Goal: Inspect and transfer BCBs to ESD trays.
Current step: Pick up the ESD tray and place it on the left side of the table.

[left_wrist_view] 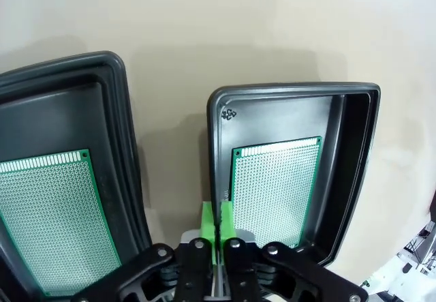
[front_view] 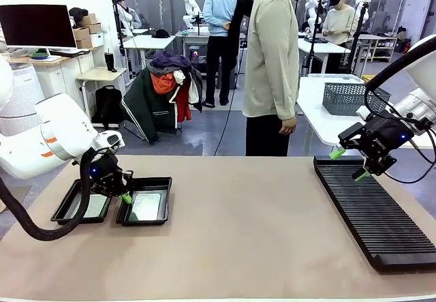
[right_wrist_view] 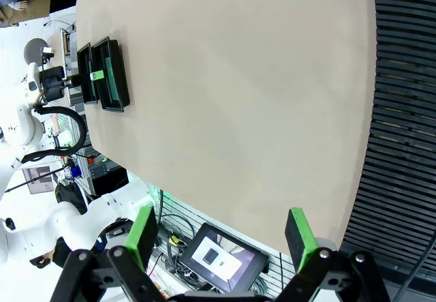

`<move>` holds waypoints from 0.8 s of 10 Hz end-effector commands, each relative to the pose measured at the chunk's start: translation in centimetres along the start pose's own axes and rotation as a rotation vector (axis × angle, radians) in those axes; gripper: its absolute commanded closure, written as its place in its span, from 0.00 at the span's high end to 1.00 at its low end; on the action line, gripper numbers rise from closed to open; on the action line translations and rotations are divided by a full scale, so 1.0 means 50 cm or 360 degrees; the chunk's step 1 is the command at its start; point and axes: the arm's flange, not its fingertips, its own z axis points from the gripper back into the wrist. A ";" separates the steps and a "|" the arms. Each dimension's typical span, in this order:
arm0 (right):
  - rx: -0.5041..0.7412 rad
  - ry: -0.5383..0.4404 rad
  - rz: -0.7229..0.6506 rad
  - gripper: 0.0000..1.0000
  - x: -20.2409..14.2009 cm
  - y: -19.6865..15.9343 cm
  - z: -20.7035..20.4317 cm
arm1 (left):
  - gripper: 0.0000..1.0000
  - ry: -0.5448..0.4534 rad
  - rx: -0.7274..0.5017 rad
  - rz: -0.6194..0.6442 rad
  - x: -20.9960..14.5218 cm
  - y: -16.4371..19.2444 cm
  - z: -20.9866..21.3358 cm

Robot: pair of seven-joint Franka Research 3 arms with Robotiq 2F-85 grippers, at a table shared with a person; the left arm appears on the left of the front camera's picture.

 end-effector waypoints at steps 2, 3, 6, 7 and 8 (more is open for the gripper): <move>-0.0015 -0.0007 -0.0029 1.00 -0.005 0.004 -0.001 | 0.22 0.0014 0.0080 0.0032 -0.002 -0.014 0.002; -0.0015 -0.0007 -0.0029 1.00 -0.005 0.004 -0.001 | 0.29 0.0015 0.0098 0.0038 -0.005 -0.021 0.008; -0.0015 -0.0007 -0.0029 1.00 -0.005 0.004 -0.001 | 0.58 0.0019 0.0196 0.0031 -0.013 -0.051 0.037; -0.0015 -0.0007 -0.0029 1.00 -0.005 0.004 -0.001 | 0.66 0.0013 0.0225 0.0019 -0.016 -0.064 0.047; -0.0015 -0.0007 -0.0029 1.00 -0.005 0.004 -0.001 | 0.77 0.0010 0.0250 0.0010 -0.020 -0.077 0.062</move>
